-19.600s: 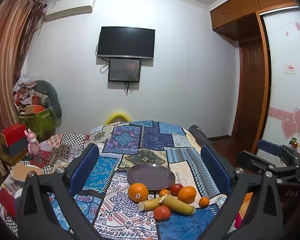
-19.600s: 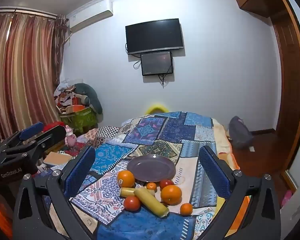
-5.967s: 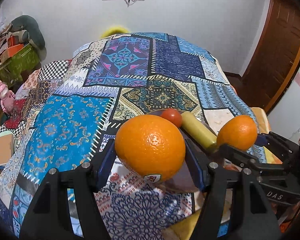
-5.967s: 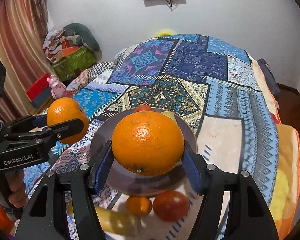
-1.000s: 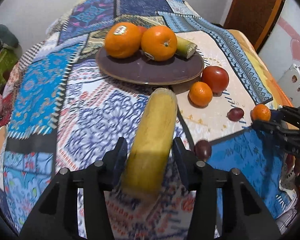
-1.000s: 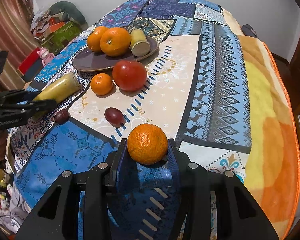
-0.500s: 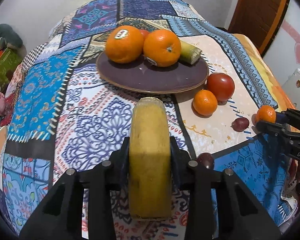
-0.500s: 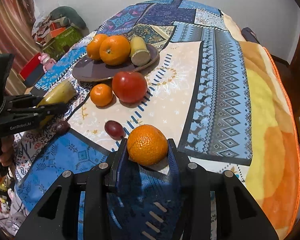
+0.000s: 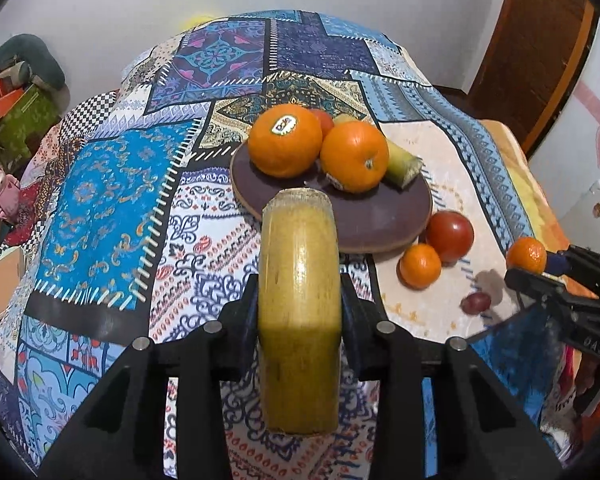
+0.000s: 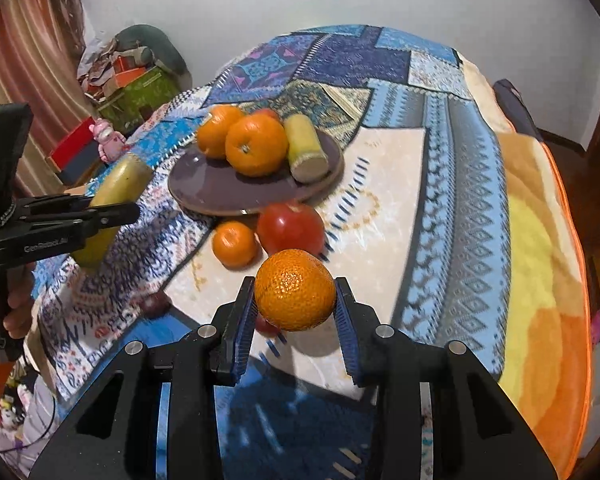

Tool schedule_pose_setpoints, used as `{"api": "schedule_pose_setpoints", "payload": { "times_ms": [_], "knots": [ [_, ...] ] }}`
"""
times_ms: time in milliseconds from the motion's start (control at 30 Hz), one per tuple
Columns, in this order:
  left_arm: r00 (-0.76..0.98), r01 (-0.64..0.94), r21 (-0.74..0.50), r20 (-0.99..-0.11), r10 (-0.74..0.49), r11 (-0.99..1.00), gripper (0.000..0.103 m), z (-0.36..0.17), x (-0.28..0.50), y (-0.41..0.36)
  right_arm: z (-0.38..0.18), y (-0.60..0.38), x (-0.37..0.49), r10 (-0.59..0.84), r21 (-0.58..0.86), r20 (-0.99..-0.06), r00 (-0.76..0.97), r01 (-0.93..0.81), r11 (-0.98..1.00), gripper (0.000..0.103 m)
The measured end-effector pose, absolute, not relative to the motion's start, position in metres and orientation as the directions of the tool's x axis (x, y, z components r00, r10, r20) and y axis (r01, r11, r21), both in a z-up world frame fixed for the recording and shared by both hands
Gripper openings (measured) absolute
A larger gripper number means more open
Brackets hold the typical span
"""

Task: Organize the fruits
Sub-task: 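Lift the stalk with the left tool while the right tool lifts the mandarin, then lower the stalk onto the purple plate and open the left tool while the right tool carries the mandarin over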

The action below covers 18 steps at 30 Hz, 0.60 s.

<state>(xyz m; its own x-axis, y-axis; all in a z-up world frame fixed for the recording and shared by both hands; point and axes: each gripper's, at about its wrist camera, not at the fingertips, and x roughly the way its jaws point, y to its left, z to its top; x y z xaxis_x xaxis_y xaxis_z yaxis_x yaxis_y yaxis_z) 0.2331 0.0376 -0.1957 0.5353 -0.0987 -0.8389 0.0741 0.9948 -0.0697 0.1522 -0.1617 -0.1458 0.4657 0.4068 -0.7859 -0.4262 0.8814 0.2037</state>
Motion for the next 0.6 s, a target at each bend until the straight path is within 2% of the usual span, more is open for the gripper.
{"api": "schedule_pose_setpoints", "payload": {
  "times_ms": [600],
  "knots": [
    [0.495, -0.131, -0.140, -0.867, -0.058, 0.981, 0.036, -0.207, 0.289, 0.055, -0.132, -0.116, 0.195, 0.442, 0.183, -0.756, 0.483, -0.493, 0.851, 0.034]
  ]
}}
